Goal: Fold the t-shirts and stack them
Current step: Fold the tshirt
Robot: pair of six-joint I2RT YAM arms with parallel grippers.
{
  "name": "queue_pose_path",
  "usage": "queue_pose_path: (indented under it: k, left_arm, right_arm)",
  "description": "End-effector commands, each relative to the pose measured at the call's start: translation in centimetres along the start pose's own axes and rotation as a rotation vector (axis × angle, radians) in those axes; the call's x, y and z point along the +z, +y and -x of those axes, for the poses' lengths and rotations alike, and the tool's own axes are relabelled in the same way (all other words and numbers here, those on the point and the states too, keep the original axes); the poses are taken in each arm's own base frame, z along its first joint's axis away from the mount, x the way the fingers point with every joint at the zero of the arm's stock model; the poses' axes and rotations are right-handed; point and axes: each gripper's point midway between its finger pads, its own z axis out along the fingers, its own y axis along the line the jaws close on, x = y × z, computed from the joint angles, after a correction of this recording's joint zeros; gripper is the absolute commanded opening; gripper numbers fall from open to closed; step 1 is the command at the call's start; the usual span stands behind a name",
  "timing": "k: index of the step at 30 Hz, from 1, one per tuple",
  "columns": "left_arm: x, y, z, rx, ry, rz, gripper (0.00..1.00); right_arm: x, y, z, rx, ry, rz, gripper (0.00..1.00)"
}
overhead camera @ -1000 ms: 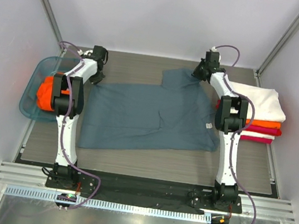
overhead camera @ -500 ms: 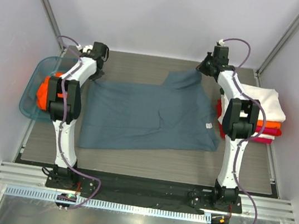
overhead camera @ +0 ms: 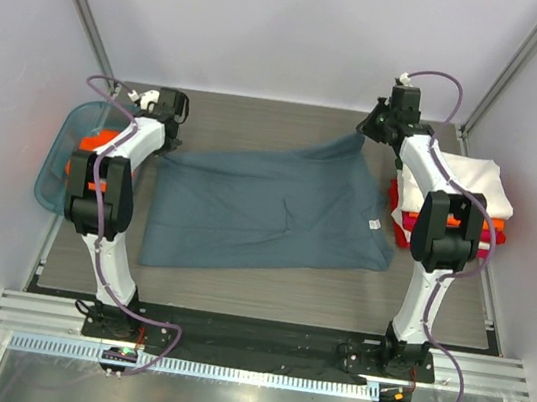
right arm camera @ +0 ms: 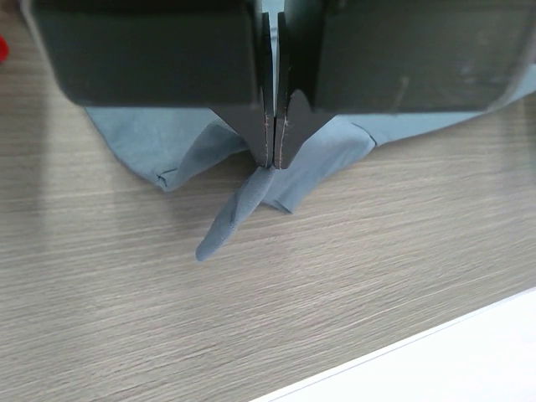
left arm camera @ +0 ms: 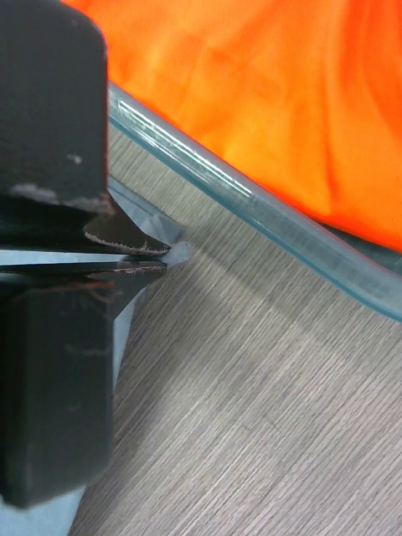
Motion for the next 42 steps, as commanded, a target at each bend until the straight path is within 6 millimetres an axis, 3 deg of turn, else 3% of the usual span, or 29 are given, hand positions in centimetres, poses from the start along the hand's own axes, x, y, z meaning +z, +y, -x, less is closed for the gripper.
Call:
queue_pose_path:
  k: [1,19,26,35,42]
  left_arm:
    - [-1.1,-0.7,2.0,-0.061,-0.07,-0.05,0.0]
    - [-4.6,0.3,1.4,-0.039,-0.119,-0.056,0.0]
    - [-5.9,1.1,0.7,-0.039,-0.127,-0.053,0.0]
    - [-7.0,3.3,-0.5,-0.059,-0.133,-0.027,0.0]
    - [-7.6,4.7,-1.9,-0.072,-0.123,-0.022,0.0]
  right_arm:
    - [-3.8,1.6,3.6,-0.033,-0.107,0.039,0.01]
    - [-9.5,-0.4,3.9,0.002,-0.154,-0.003,0.01]
    - [-11.4,-1.1,2.9,0.013,-0.16,-0.027,0.01]
    - [-13.3,-2.0,0.5,0.036,-0.142,-0.042,0.01]
    - [-14.8,-3.7,-3.1,0.055,-0.105,-0.078,0.01]
